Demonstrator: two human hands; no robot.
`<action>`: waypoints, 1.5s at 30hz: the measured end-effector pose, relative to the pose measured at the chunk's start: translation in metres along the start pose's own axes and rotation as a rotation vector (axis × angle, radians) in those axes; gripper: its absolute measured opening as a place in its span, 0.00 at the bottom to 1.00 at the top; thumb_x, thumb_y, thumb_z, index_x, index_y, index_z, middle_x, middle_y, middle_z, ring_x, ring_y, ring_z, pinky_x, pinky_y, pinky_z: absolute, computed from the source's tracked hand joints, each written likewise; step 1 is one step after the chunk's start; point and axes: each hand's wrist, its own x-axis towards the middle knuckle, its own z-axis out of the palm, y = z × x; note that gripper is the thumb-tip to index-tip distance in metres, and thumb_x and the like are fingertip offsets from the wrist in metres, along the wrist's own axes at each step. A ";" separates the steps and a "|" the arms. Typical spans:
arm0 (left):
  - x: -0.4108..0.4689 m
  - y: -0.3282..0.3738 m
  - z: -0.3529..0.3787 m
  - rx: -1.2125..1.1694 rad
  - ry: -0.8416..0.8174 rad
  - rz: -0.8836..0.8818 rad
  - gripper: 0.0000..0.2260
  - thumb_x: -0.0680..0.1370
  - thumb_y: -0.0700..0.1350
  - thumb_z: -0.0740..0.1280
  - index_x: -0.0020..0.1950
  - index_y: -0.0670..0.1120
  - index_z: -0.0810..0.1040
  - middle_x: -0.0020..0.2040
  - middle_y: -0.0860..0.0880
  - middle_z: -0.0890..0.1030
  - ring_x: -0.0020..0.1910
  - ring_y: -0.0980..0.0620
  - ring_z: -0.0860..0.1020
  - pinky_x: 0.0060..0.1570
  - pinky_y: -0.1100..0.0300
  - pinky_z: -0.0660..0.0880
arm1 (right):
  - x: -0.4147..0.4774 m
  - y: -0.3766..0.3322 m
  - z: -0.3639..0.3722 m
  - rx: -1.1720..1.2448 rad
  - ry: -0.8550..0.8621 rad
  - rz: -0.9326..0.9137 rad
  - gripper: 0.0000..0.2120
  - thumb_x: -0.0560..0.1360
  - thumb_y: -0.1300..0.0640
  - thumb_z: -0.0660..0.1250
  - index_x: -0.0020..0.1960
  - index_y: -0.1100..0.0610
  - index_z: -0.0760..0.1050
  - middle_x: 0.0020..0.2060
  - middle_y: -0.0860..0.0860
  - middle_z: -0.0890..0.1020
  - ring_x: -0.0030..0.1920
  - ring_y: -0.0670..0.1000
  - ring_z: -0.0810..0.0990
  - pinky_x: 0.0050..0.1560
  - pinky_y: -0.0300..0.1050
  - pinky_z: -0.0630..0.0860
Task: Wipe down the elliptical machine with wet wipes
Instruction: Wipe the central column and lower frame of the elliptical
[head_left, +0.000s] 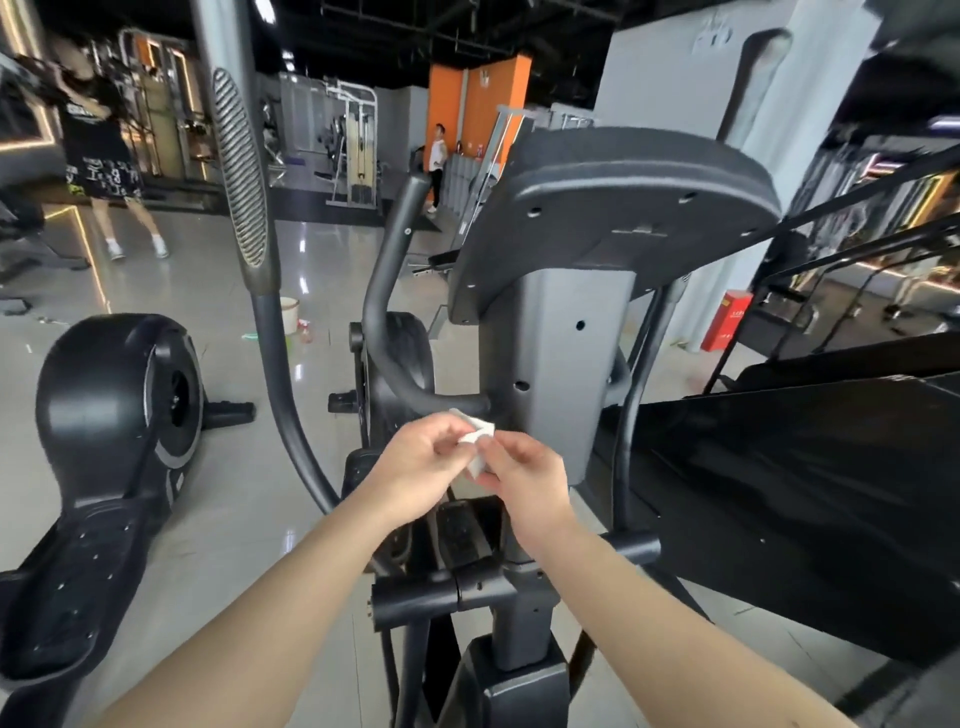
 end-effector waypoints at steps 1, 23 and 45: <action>0.002 0.009 -0.001 0.018 -0.003 0.035 0.09 0.80 0.43 0.69 0.47 0.58 0.82 0.47 0.59 0.85 0.48 0.59 0.84 0.57 0.55 0.77 | 0.000 -0.008 -0.002 0.011 0.028 -0.009 0.05 0.78 0.54 0.72 0.49 0.53 0.85 0.44 0.50 0.88 0.49 0.52 0.87 0.59 0.53 0.83; 0.058 0.202 -0.033 0.235 0.630 0.777 0.10 0.80 0.49 0.70 0.58 0.49 0.84 0.55 0.55 0.77 0.57 0.52 0.72 0.61 0.63 0.69 | 0.009 -0.243 -0.066 -0.561 0.559 -1.105 0.08 0.80 0.60 0.70 0.56 0.54 0.85 0.56 0.47 0.85 0.60 0.45 0.80 0.65 0.46 0.76; 0.085 0.184 -0.036 0.145 0.689 0.942 0.09 0.80 0.45 0.67 0.56 0.43 0.83 0.55 0.51 0.79 0.56 0.48 0.74 0.56 0.47 0.72 | -0.003 -0.218 -0.057 -1.084 0.449 -1.227 0.22 0.84 0.56 0.58 0.76 0.61 0.71 0.76 0.55 0.70 0.80 0.52 0.63 0.80 0.58 0.58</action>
